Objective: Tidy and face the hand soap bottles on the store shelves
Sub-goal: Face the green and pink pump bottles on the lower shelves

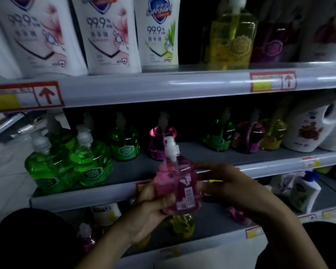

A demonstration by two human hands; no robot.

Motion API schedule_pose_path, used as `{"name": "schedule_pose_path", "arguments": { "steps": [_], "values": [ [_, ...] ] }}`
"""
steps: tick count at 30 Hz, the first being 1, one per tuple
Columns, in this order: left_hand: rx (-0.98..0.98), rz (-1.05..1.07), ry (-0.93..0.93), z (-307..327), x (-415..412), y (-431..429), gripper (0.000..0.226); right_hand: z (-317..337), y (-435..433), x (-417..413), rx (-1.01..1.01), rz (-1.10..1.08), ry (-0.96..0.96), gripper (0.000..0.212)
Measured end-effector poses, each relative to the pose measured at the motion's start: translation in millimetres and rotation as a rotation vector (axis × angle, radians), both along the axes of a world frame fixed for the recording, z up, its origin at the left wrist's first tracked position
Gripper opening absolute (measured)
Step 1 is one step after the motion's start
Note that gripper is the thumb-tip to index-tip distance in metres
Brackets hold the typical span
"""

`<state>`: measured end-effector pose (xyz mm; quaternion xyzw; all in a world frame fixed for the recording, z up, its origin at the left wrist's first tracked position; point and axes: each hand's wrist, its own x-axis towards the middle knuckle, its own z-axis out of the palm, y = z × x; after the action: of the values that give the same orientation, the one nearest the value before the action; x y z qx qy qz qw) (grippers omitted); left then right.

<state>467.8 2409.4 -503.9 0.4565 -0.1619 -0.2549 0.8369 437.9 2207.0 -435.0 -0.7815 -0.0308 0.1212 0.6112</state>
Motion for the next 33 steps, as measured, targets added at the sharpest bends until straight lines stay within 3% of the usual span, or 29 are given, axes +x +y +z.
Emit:
{"name": "schedule_pose_path", "arguments": {
  "steps": [6, 11, 15, 17, 19, 21, 22, 25, 26, 30, 33],
  "values": [
    [0.045, -0.006, -0.103, 2, 1, 11, 0.070, -14, 18, 3, 0.004, -0.005, -0.128, 0.051],
    [0.221, 0.077, -0.284, 12, -1, 3, 0.066, -36, 25, 9, 0.010, -0.131, -0.209, 0.080],
    [0.448, 0.093, -0.489, 21, 16, -10, 0.071, -33, 19, 24, 0.106, -0.267, -0.316, 0.050],
    [0.601, 0.301, -0.613, 34, 36, -10, 0.062, -27, 7, 43, 0.131, -0.291, -0.304, 0.053],
    [0.847, 0.654, -0.796, 48, 59, -10, 0.051, -23, -12, 73, 0.088, -0.357, -0.314, 0.077],
    [1.140, 0.776, -0.898, 62, 79, -14, 0.052, -19, -32, 105, 0.079, -0.358, -0.280, 0.093],
    [1.236, 0.742, -0.889, 63, 88, -18, 0.055, -16, -38, 118, 0.077, -0.301, -0.263, 0.087],
    [1.360, 0.620, -0.860, 52, 104, -29, 0.059, -10, -49, 138, -0.018, -0.091, -0.226, 0.035],
    [1.372, 0.626, -0.864, 43, 107, -31, 0.060, -11, -50, 139, -0.037, -0.045, -0.208, 0.032],
    [1.463, 0.718, -0.977, 20, 116, -38, 0.066, -25, -52, 137, -0.051, -0.049, -0.205, 0.046],
    [1.453, 0.722, -0.946, 29, 116, -37, 0.062, -25, -34, 131, -0.295, -0.217, -0.358, 0.061]
  ]
}}
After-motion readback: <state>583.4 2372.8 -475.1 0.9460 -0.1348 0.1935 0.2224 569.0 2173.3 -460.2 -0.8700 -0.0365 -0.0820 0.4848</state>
